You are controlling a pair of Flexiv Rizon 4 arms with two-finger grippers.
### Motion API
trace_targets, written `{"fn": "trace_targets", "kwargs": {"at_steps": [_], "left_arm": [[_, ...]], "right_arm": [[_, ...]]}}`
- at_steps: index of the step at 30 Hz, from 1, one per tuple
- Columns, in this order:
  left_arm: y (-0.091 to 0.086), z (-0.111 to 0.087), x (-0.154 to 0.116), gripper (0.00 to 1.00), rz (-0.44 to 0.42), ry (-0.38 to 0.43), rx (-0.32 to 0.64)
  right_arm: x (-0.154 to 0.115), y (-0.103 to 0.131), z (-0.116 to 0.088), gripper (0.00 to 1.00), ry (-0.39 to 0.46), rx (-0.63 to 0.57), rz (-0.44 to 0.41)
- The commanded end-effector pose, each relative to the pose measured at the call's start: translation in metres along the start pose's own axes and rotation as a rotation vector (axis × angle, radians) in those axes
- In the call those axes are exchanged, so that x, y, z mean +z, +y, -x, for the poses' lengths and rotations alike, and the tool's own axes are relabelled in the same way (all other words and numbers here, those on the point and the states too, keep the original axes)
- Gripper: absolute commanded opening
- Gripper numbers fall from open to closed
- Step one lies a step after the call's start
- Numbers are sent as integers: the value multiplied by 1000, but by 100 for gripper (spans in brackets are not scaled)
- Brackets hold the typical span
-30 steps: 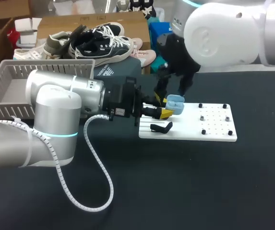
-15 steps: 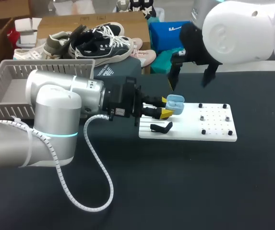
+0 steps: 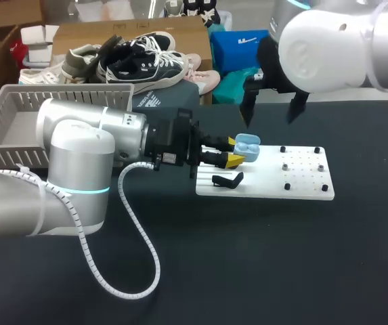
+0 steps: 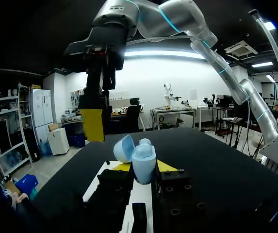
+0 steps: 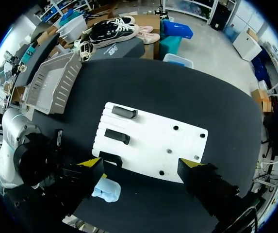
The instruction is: Pick up each earbud case from the left stands, insert the matching earbuds, close the lid, and place the case in the box.
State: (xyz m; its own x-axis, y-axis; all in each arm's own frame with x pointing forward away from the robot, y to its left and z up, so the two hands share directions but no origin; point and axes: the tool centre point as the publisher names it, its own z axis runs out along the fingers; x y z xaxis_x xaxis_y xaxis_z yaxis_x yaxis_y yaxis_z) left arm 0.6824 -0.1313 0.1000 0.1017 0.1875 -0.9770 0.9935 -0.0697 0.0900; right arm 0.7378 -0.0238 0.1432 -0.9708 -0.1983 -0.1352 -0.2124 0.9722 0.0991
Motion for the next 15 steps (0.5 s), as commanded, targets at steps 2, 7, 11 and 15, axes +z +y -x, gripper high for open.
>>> {"fn": "trace_targets", "kwargs": {"at_steps": [2,7,11,15], "left_arm": [[-1,0,0,0,5,-1,1],[-1,0,0,0,5,-1,1],[-1,0,0,0,5,-1,1],[-1,0,0,0,5,-1,1]], "right_arm": [[8,-2,4,100,20,7,2],[8,-4,-8,100,37,15,9],[9,-6,-19,100,53,17,20],[7,-4,-28,100,58,15,29]]}}
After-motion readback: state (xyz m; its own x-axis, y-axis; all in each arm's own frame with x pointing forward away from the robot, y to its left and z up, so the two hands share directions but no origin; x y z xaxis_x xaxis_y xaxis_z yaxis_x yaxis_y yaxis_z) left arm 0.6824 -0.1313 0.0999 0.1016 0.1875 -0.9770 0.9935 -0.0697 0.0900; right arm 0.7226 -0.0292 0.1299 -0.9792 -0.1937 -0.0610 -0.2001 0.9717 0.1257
